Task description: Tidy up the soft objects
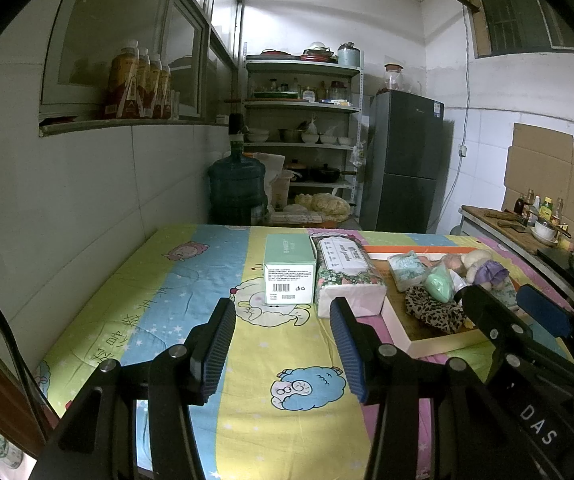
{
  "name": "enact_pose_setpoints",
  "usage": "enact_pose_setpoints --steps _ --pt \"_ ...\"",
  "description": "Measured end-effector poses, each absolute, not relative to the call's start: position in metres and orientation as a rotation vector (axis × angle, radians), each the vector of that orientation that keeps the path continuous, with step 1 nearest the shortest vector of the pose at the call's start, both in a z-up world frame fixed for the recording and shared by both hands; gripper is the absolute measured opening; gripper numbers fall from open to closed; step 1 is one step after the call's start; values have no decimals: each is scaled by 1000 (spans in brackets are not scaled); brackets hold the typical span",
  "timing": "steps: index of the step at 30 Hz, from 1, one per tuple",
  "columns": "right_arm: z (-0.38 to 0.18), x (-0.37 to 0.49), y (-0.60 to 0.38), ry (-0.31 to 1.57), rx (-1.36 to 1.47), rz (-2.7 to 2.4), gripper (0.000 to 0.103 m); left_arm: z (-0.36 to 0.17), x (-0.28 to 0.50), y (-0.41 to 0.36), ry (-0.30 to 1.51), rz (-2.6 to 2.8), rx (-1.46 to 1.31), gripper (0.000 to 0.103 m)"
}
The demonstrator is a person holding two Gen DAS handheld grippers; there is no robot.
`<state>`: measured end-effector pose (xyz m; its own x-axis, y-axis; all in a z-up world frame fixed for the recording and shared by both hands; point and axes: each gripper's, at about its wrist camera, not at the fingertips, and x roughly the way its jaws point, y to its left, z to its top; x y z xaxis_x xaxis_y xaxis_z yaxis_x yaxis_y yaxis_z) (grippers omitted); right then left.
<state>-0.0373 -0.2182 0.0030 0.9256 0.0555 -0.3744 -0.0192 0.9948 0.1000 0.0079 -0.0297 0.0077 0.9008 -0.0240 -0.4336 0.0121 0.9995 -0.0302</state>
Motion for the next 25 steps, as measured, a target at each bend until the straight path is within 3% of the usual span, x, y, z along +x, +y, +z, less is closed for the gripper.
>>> enact_pose_setpoints --steps 25 --pt "3 -38 -217 385 94 37 69 9 7 -31 448 -25 -29 49"
